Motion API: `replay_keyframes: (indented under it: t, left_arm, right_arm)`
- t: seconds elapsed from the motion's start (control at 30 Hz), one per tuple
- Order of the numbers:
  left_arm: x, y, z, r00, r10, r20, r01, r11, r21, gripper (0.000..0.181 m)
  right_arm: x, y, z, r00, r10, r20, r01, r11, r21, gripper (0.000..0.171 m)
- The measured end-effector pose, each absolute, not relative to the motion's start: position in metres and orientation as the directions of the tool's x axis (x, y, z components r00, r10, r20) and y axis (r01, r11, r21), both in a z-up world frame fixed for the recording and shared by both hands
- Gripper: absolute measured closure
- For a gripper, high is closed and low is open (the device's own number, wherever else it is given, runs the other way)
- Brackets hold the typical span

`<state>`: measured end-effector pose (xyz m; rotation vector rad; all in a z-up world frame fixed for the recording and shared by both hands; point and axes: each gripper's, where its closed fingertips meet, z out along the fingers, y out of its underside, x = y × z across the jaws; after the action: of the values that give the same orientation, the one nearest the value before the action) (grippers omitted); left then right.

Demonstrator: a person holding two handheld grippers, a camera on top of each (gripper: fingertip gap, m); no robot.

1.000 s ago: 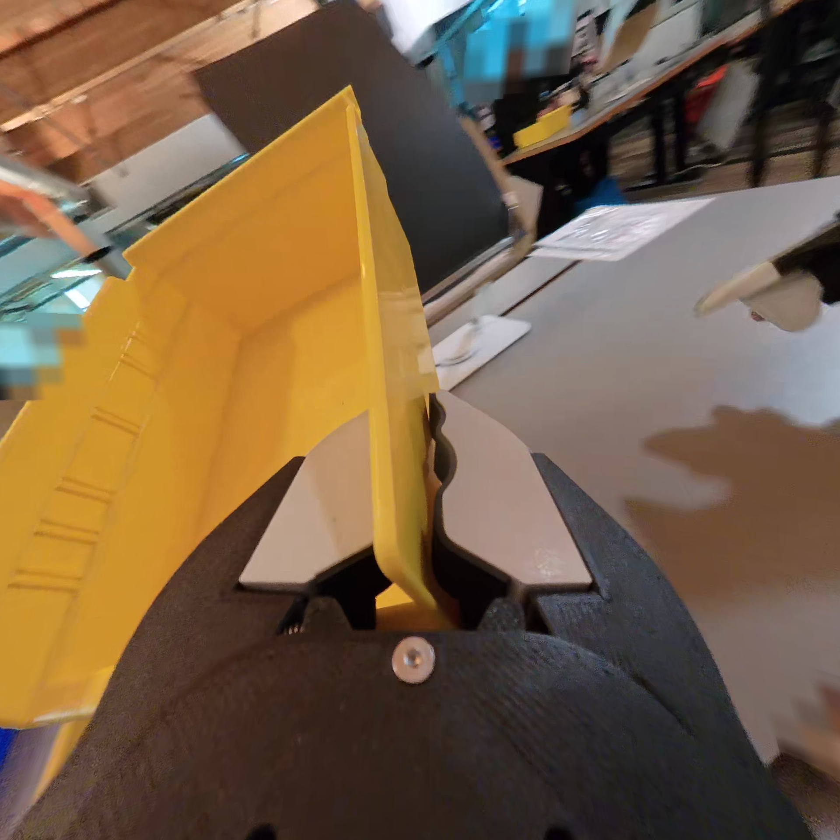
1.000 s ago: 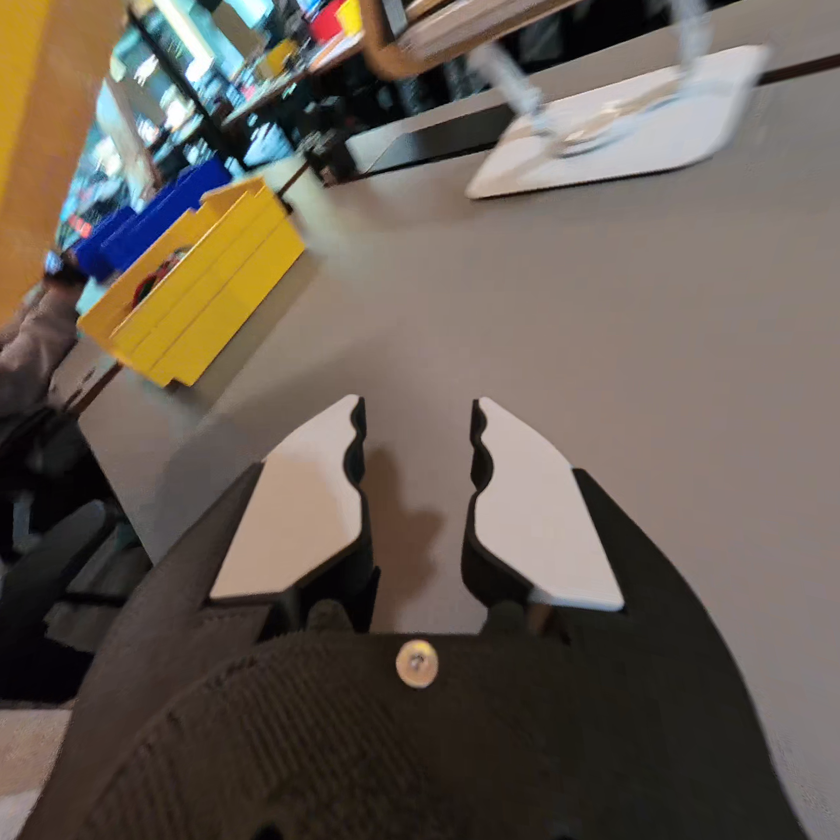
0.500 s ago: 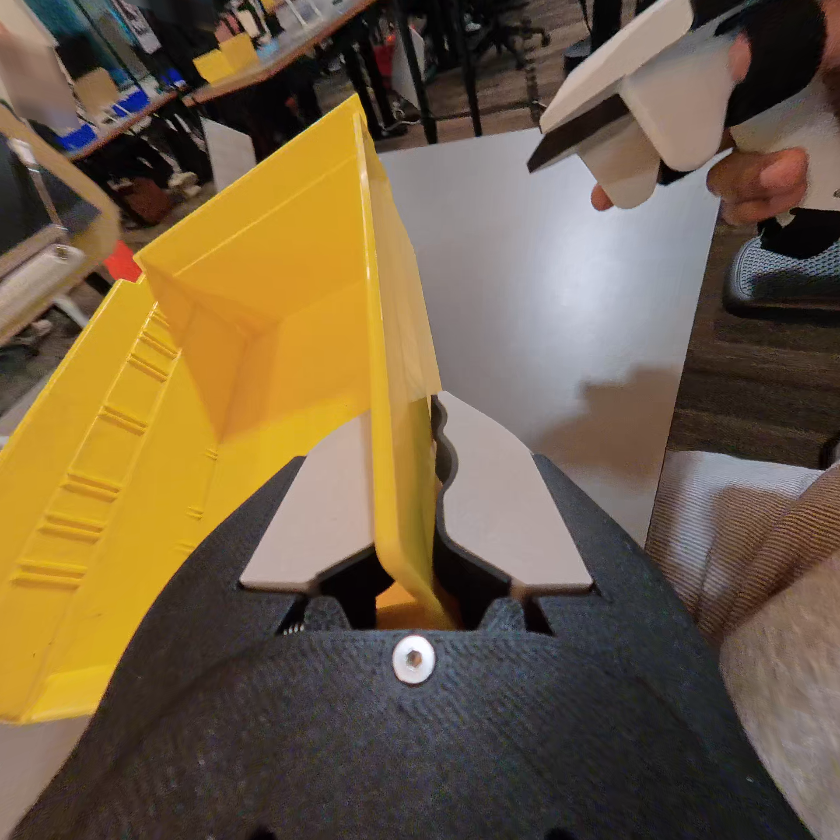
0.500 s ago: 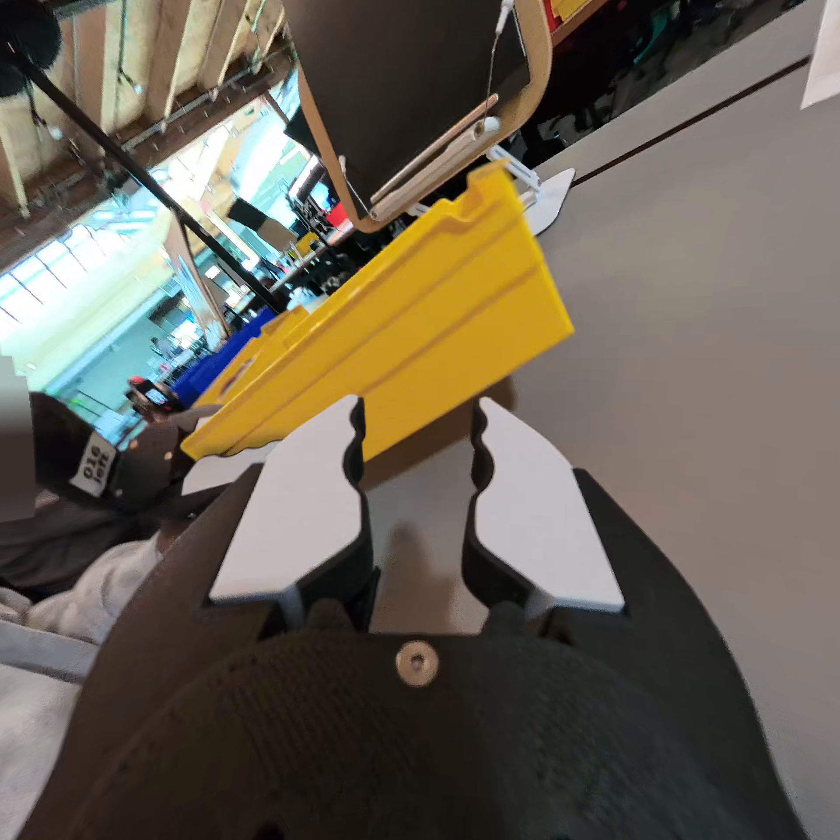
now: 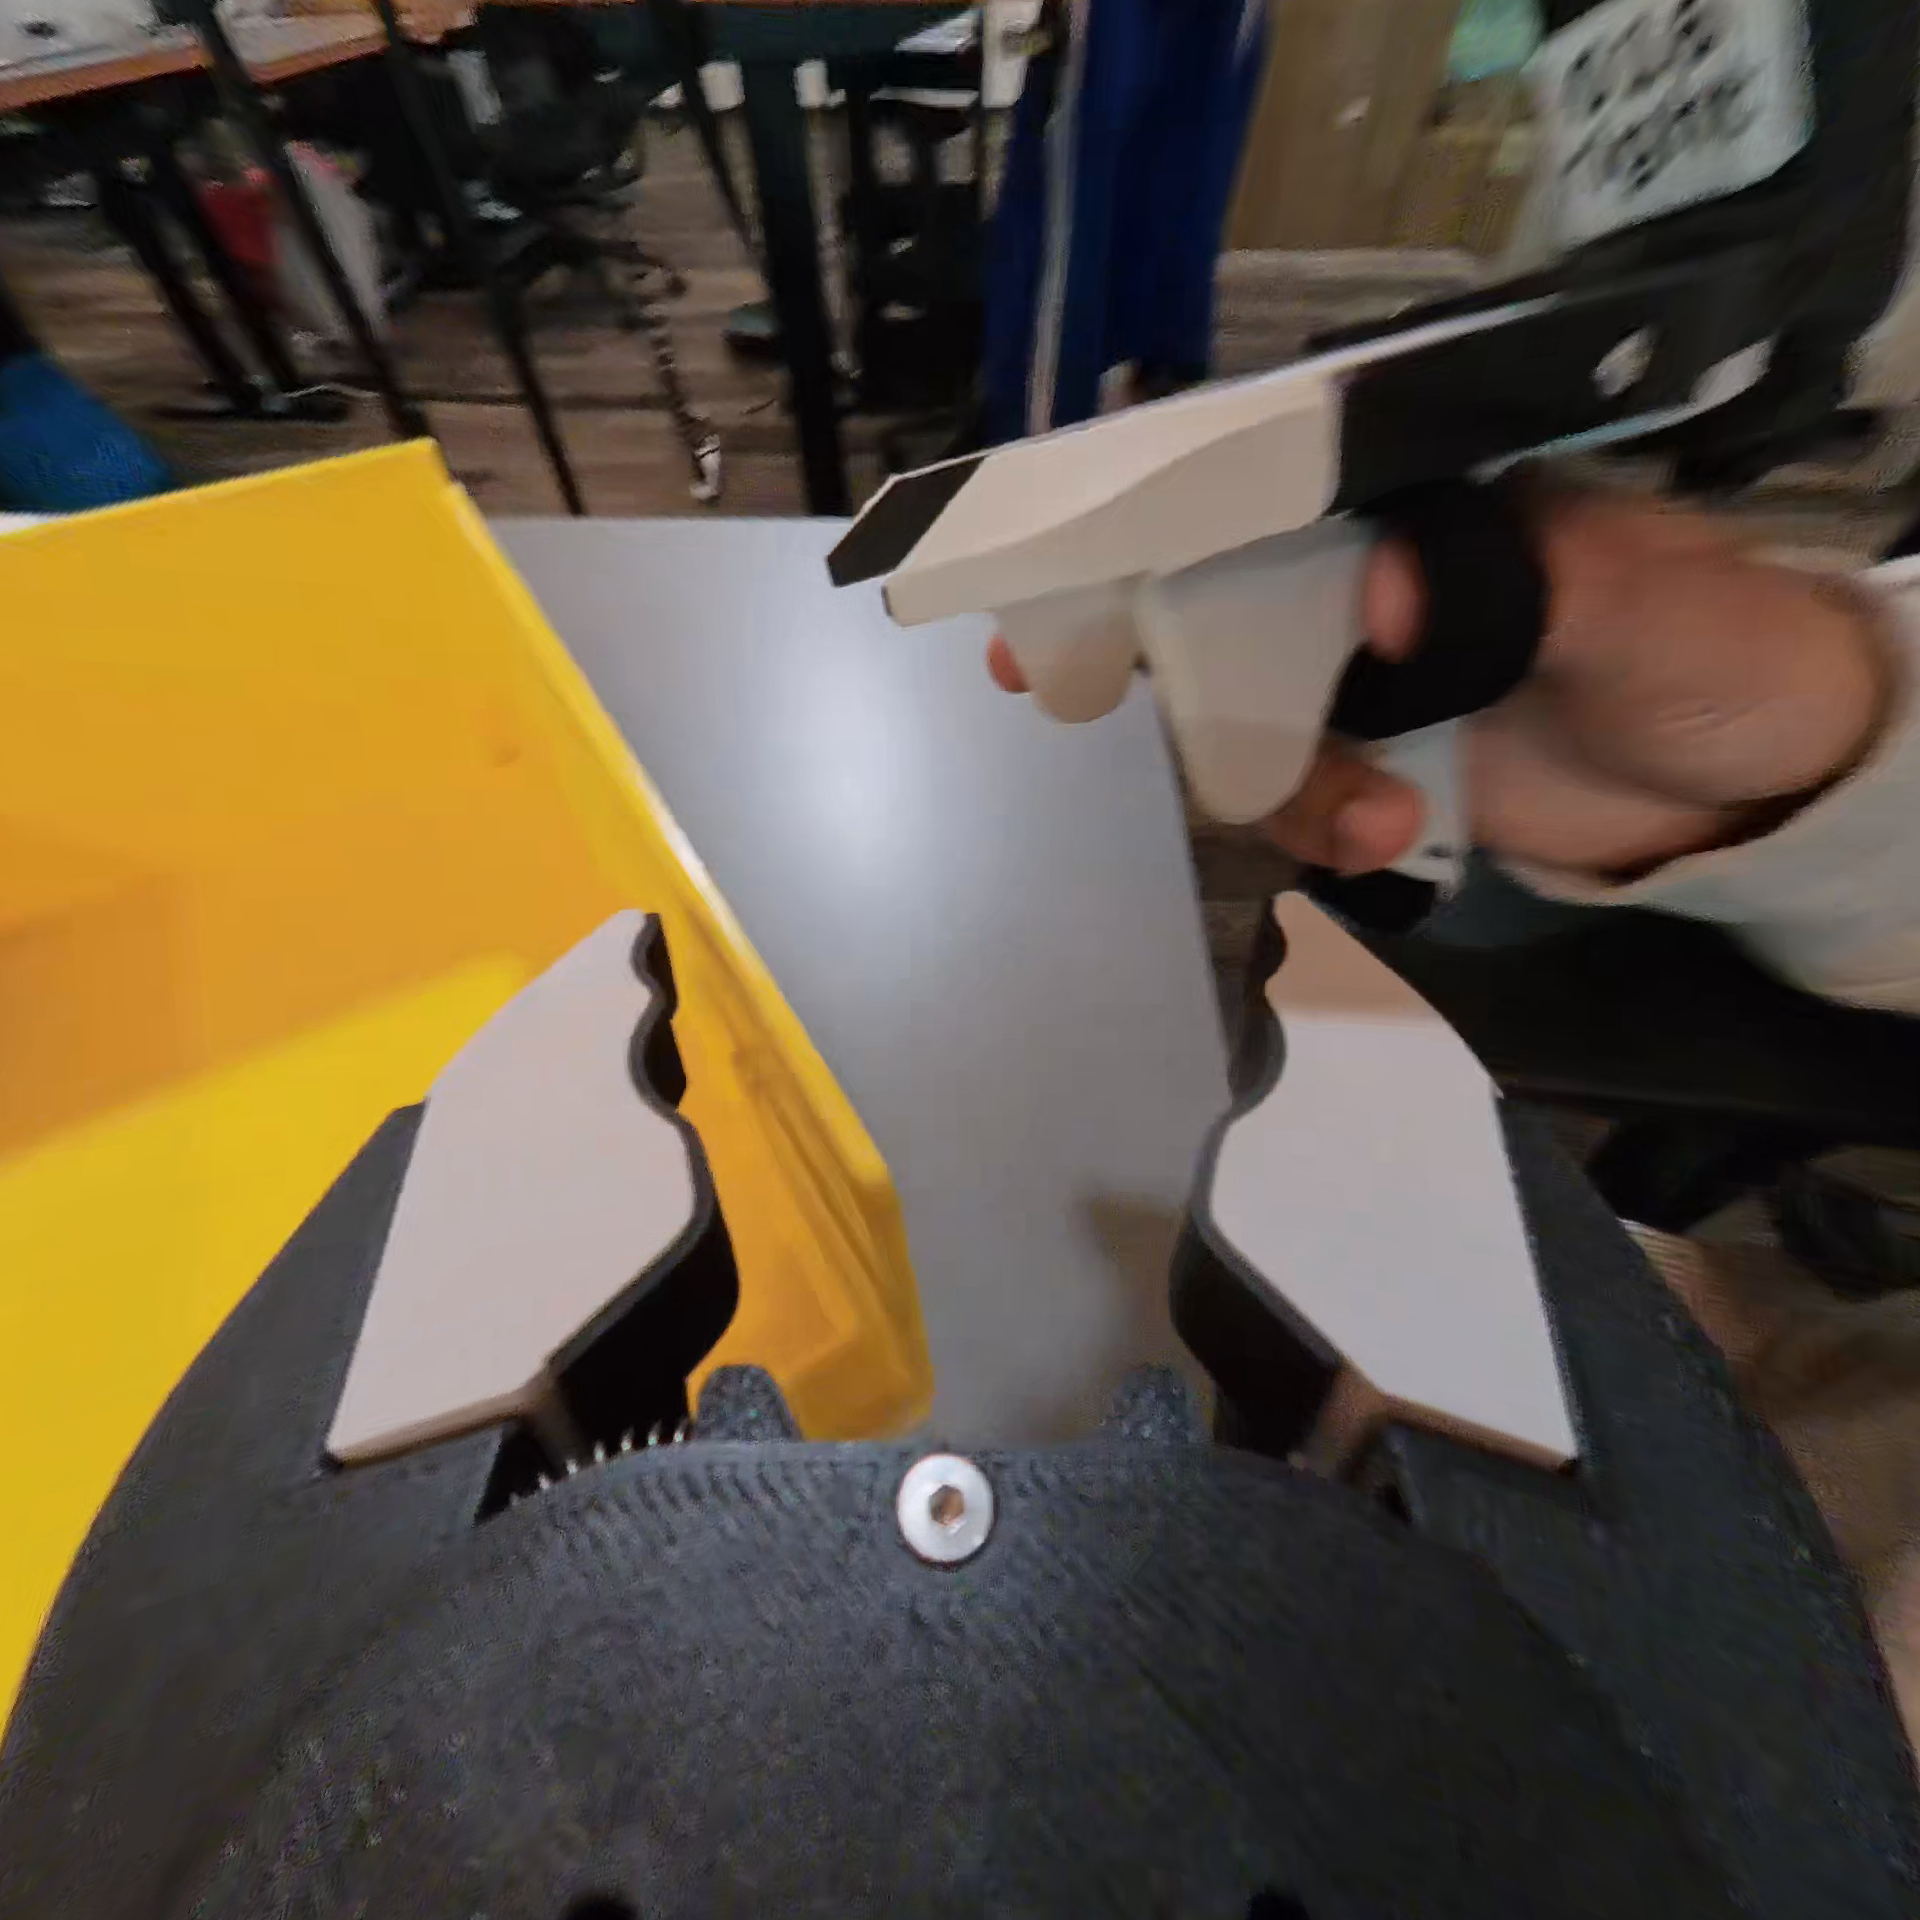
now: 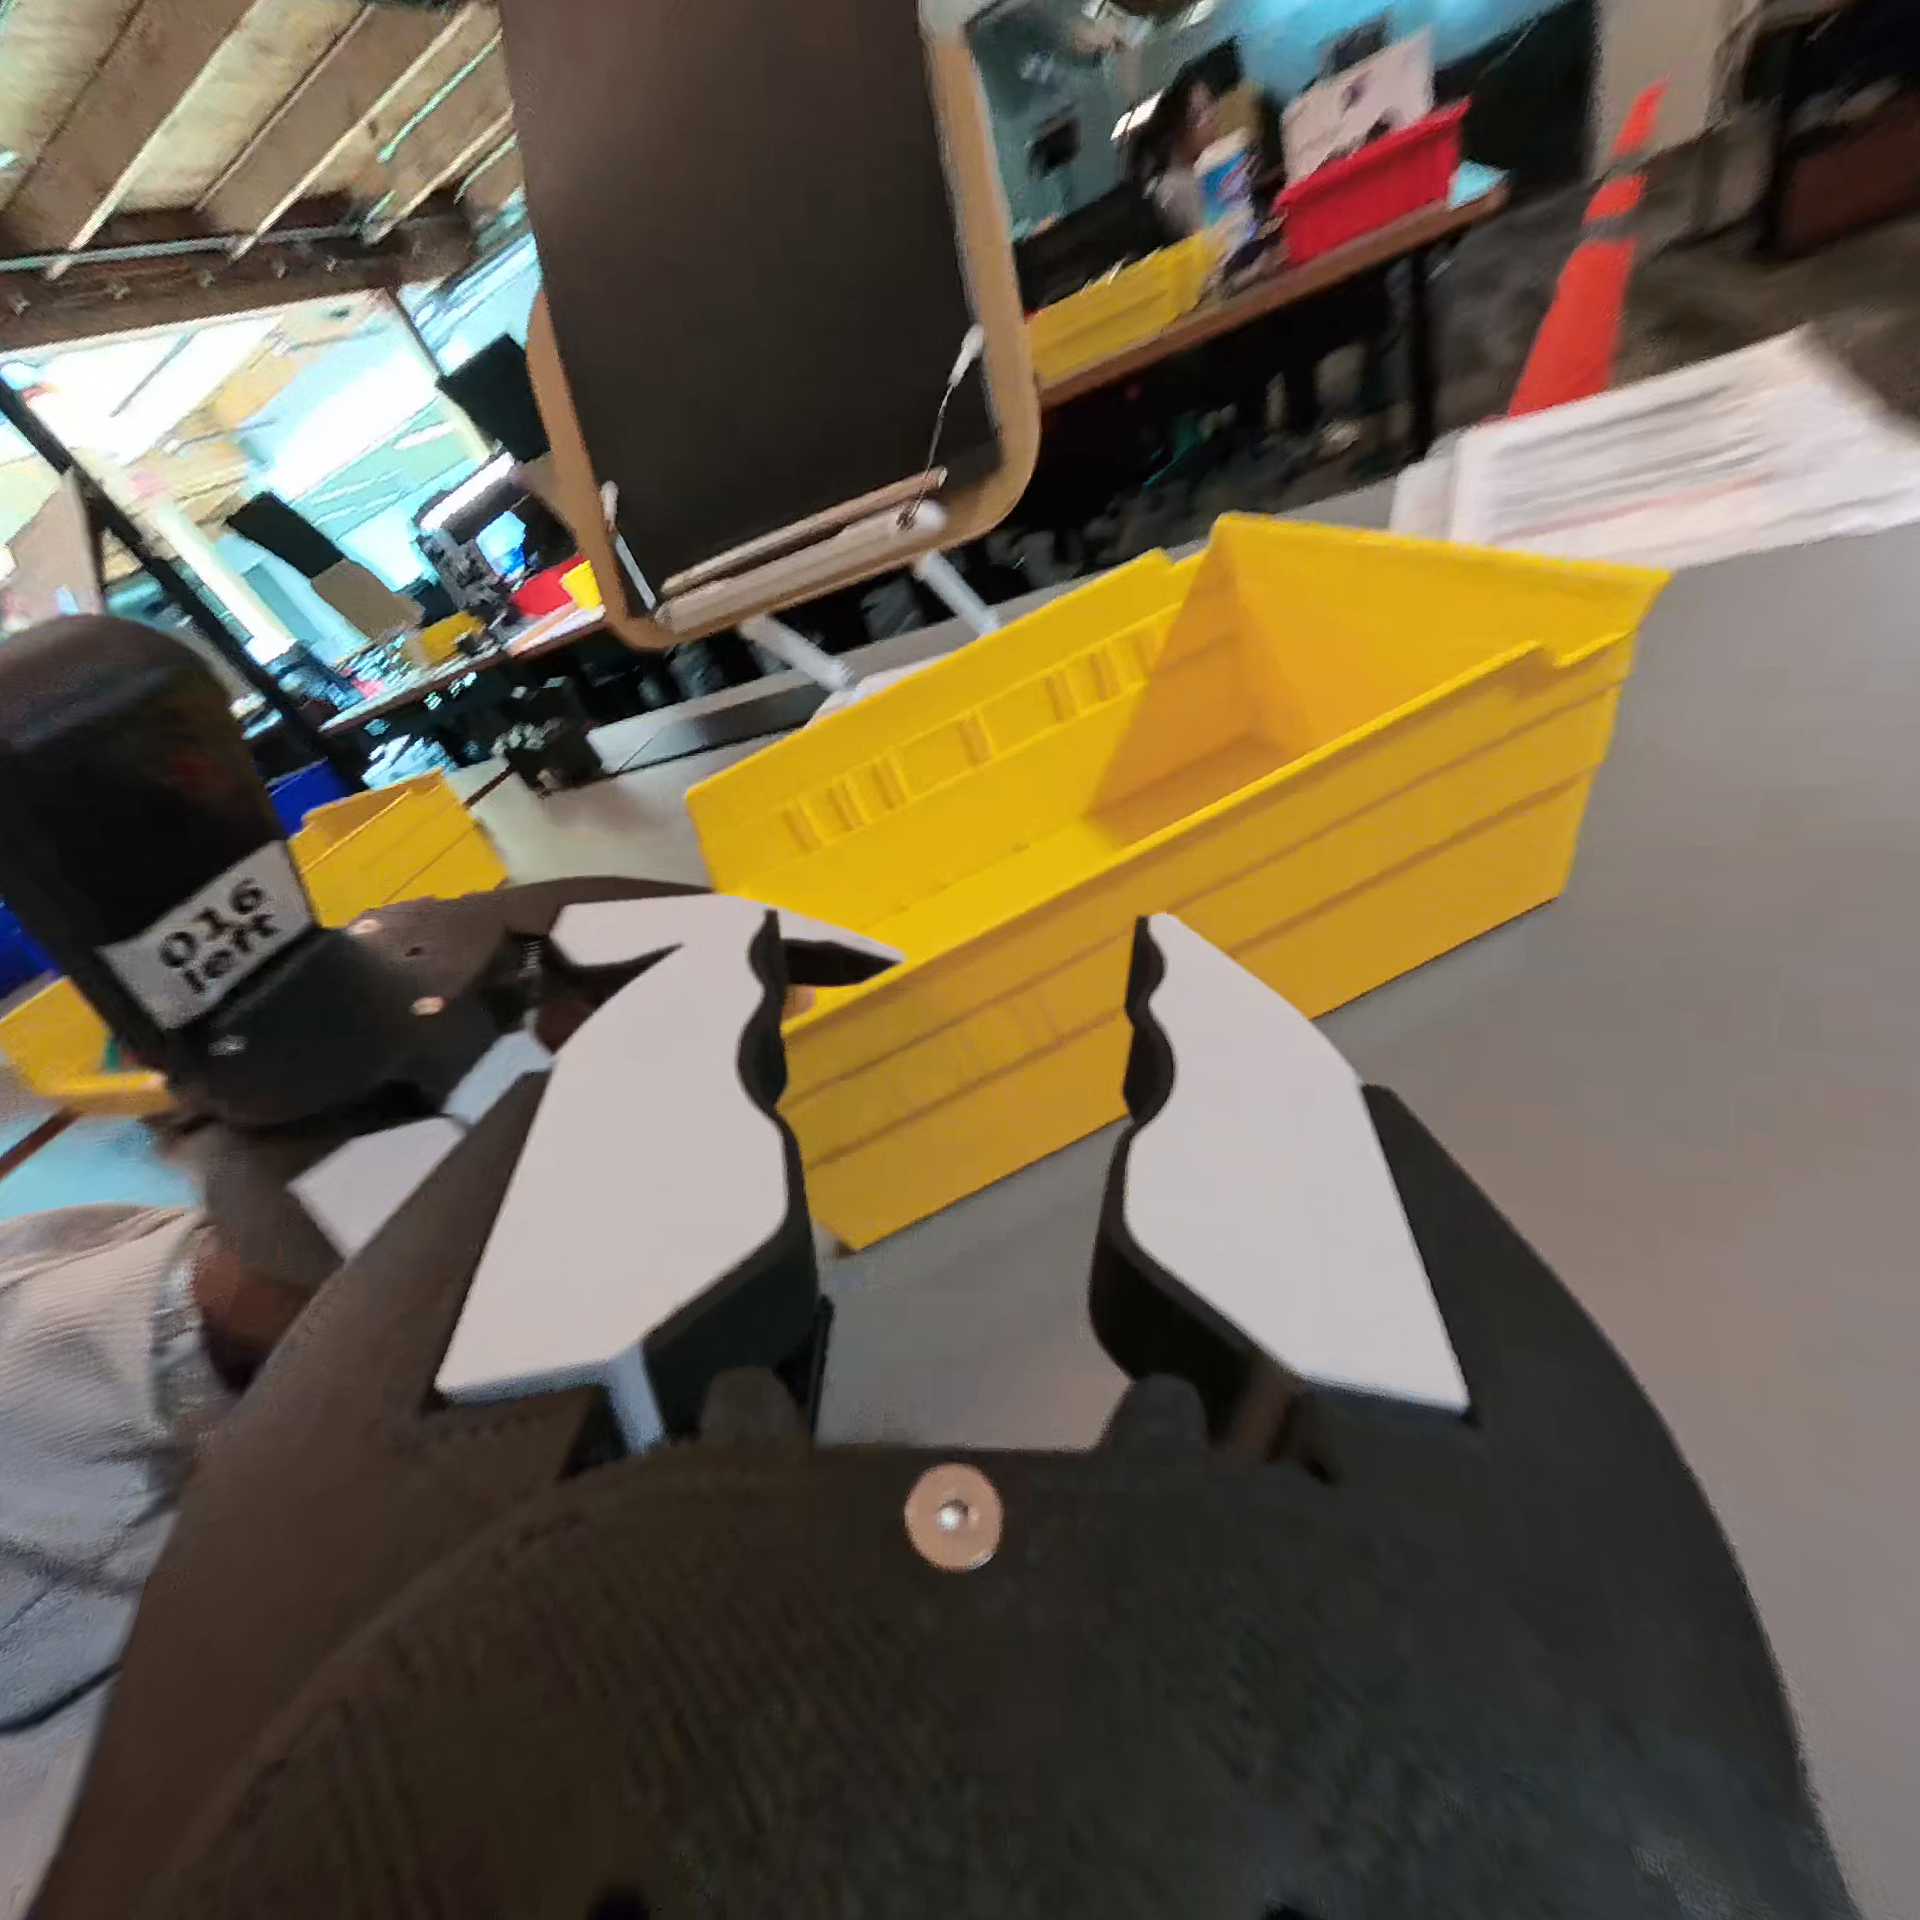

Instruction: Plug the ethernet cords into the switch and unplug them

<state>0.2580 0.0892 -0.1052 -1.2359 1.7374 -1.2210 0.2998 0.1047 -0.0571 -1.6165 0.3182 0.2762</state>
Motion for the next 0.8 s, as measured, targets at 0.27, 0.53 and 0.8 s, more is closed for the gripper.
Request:
replay_keyframes:
  t: [0.27, 0.53, 0.8]
  left_arm:
    - [0.167, 0.135, -0.085, -0.217, -0.974, 0.06, -0.287, 0.004, -0.958, 0.056]
    - [0.062, 0.206, -0.12, 0.067, -0.993, 0.097, -0.266, -0.111, -0.957, 0.053]
    - [0.041, 0.224, -0.107, 0.093, -0.919, 0.382, -0.127, -0.392, -0.911, 0.048]
  right_arm:
    - [0.243, 0.128, -0.088, 1.0, 0.003, -0.009, -0.009, -0.204, -0.979, 0.037]
    - [0.248, 0.164, -0.137, 0.992, -0.059, -0.109, -0.123, -0.379, -0.917, 0.056]
    - [0.349, 0.157, -0.122, 0.992, -0.127, -0.024, -0.068, -0.357, -0.932, 0.142]
